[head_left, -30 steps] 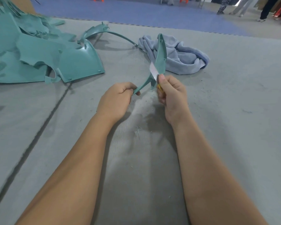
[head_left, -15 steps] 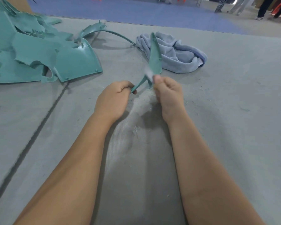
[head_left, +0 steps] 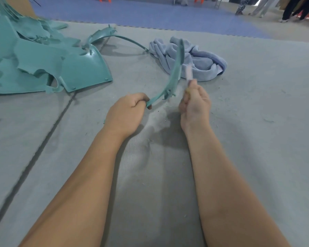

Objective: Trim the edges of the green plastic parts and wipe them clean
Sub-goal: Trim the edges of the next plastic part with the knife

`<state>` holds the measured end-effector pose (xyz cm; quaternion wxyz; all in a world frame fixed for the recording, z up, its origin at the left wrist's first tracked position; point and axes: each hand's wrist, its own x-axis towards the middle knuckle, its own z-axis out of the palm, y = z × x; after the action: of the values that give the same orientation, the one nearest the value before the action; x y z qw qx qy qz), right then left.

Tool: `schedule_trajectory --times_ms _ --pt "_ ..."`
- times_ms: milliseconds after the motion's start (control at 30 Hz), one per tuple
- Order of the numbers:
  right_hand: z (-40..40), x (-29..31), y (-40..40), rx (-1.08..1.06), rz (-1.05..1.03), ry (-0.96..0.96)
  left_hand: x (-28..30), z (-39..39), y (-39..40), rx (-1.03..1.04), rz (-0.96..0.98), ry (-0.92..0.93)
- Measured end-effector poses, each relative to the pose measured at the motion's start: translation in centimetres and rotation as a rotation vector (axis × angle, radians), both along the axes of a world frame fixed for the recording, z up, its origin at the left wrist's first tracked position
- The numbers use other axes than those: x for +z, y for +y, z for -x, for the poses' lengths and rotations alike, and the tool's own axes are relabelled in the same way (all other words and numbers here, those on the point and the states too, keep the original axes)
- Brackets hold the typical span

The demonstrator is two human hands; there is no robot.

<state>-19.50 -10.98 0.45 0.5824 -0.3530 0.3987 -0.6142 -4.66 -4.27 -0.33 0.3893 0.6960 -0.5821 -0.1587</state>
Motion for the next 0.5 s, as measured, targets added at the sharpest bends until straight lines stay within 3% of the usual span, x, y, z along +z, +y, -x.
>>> schedule_trajectory --times_ms 67,233,500 --pt "0.3 0.2 -0.2 -0.009 -0.041 -0.12 0.0 0.2 0.4 -0.045 0.023 -0.065" --pt "0.0 0.5 0.0 0.077 -0.024 -0.069 0.2 0.0 0.7 -0.064 0.058 -0.096" --pt "-0.8 0.2 0.5 0.128 0.158 0.256 0.3 0.1 0.2 0.015 0.05 -0.176"
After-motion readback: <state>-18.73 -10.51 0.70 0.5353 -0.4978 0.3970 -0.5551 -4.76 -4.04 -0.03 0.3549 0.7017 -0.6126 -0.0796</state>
